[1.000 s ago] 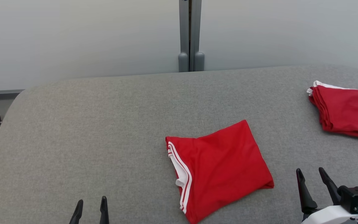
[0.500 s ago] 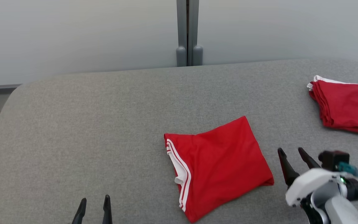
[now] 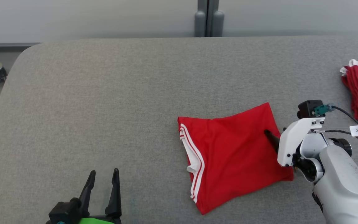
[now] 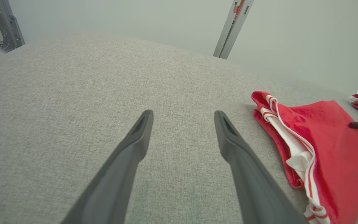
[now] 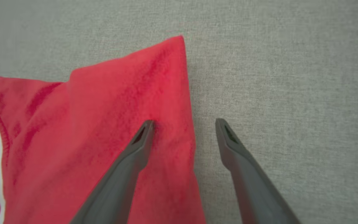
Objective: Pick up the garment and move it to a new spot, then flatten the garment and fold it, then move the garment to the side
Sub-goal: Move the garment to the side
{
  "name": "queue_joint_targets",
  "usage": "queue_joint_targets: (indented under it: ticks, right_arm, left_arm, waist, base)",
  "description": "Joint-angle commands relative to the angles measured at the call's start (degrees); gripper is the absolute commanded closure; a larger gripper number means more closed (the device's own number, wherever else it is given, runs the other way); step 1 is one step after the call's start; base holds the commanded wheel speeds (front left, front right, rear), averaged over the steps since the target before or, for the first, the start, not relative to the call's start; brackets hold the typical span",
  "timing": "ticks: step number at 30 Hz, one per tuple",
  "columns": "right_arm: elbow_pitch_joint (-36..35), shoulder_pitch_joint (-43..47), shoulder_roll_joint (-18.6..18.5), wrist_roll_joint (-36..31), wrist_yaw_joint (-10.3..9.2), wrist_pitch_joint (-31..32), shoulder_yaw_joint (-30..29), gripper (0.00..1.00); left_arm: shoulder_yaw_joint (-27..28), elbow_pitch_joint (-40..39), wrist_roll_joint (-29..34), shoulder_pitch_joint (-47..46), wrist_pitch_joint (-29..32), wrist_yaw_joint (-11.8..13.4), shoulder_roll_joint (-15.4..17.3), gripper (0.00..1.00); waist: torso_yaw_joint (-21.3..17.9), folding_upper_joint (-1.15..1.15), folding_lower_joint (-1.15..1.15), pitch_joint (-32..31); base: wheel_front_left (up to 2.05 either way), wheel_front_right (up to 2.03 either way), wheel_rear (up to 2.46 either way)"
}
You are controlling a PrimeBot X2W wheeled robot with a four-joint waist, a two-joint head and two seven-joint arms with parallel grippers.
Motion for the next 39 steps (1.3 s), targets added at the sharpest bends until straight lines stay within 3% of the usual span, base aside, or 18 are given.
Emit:
queue_joint_targets:
  ticks: [1,4,5,8,12,18,25,35,36,37,38,39]
  right_arm:
    - [1.1,-0.7,0.4,-0.6,-0.03,0.7,-0.3,0.0]
    - [3.5,-1.1,1.6,-0.9,-0.01,2.8,-0.1,0.0]
    - [3.9,-1.6,1.8,-1.3,-0.02,2.0,-0.5,1.0]
    - [3.6,-3.7,3.1,-0.5,-0.01,0.1,-2.2,1.0]
    - [3.0,-8.9,2.0,-1.1,-0.06,-1.8,-5.6,1.0]
    - [0.8,-15.8,-2.6,-3.1,-0.06,-0.9,-11.4,1.0]
    - [-7.5,-19.5,-7.2,-5.2,-0.04,3.8,-18.2,1.0]
    - [-11.4,-24.4,-6.1,-11.6,-0.04,6.8,-27.4,1.0]
    - [-11.6,-24.7,-6.5,-13.0,-0.04,6.1,-28.4,0.9]
    - [-11.6,-24.8,-6.8,-14.1,-0.04,5.5,-29.3,0.56]
    - [-11.6,-24.8,-7.2,-15.6,-0.04,4.7,-30.5,0.0]
    - [-11.6,-24.6,-7.3,-16.9,-0.04,4.1,-31.4,0.0]
  left_arm:
    - [-0.2,0.2,-0.1,-1.0,-0.1,0.2,0.1,0.0]
    - [-0.1,0.2,-0.4,-1.3,-0.1,0.3,0.1,0.0]
    - [0.0,0.1,-0.4,-1.3,-0.1,0.4,0.1,0.0]
    - [0.6,-0.2,-0.5,-1.6,-0.1,0.5,0.1,0.0]
    - [1.5,-0.5,0.3,-2.1,-0.1,0.2,0.1,0.0]
    - [2.1,-1.0,1.9,-4.2,-0.1,-0.6,0.1,0.0]
    - [1.2,-1.1,4.1,-6.8,-0.1,-1.5,0.1,0.0]
    - [0.0,0.1,5.9,-9.7,-0.1,-2.0,0.1,0.0]
    - [0.1,0.1,5.9,-9.6,-0.1,-2.1,0.1,0.0]
    - [0.2,0.2,5.9,-9.4,-0.1,-2.1,0.1,0.0]
    - [0.3,0.3,6.1,-8.9,-0.1,-2.1,0.1,0.0]
    - [0.5,0.3,6.1,-8.5,-0.1,-2.1,0.1,0.0]
  waist:
    - [2.8,0.0,0.0,2.7]
    - [3.0,0.0,0.0,3.1]
    - [2.9,0.0,0.0,3.3]
    - [1.9,0.0,0.0,3.8]
    - [-1.4,0.0,0.0,5.0]
    - [-6.8,0.0,0.0,8.0]
    - [-11.8,0.0,0.0,11.8]
    - [-11.5,0.0,0.0,15.6]
    - [-11.3,0.0,0.0,15.7]
    - [-11.1,0.0,0.0,15.8]
    - [-10.8,0.0,0.0,15.7]
    - [-10.7,0.0,0.0,15.6]
  base:
    - [0.0,0.0,0.0]
    - [0.0,0.0,0.0]
    - [0.0,0.0,0.0]
    - [0.0,0.0,0.0]
    - [0.0,0.0,0.0]
    - [0.0,0.0,0.0]
    - [0.0,0.0,0.0]
    - [0.0,0.0,0.0]
    - [0.0,0.0,0.0]
    - [0.0,0.0,0.0]
    - [0.0,0.0,0.0]
    - [0.0,0.0,0.0]
